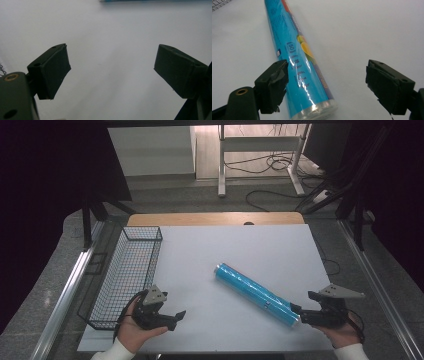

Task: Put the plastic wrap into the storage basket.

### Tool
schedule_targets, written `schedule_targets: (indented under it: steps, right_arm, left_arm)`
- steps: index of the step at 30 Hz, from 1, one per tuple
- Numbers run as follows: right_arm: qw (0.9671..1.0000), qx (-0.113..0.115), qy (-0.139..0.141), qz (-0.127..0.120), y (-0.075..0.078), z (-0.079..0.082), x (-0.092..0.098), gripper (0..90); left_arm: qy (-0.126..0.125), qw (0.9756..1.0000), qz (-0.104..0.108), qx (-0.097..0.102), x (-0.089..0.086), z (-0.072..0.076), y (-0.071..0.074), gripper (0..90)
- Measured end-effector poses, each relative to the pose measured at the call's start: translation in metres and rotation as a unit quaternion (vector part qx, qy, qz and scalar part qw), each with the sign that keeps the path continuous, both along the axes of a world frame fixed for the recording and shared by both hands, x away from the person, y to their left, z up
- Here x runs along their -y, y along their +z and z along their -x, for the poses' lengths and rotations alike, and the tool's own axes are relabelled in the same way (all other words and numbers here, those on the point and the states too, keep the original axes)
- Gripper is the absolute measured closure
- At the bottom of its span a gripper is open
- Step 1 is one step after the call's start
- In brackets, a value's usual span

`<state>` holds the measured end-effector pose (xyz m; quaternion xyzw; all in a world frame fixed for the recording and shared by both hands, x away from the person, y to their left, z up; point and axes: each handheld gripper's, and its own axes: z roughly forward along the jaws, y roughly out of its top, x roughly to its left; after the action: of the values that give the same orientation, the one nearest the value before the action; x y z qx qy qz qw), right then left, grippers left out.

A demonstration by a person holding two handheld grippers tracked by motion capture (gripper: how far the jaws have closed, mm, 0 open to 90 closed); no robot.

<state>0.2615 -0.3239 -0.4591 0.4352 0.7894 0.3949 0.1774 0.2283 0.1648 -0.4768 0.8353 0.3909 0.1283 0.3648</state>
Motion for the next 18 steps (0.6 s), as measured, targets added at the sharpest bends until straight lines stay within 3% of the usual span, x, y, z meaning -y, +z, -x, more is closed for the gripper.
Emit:
schedule_targets:
  steps: [7, 18]
  right_arm:
    - [1.0000, -0.002, 0.001, 0.007, 0.010, -0.009, -0.003, 18.4]
    - [0.9990, -0.016, 0.008, 0.040, 0.021, -0.021, -0.013, 16.6]
  left_arm:
    - [0.000, 1.0000, 0.006, -0.002, 0.000, 0.000, 0.000, 13.1]
    - [-0.006, 1.0000, 0.004, -0.007, 0.005, -0.002, -0.001, 13.2]
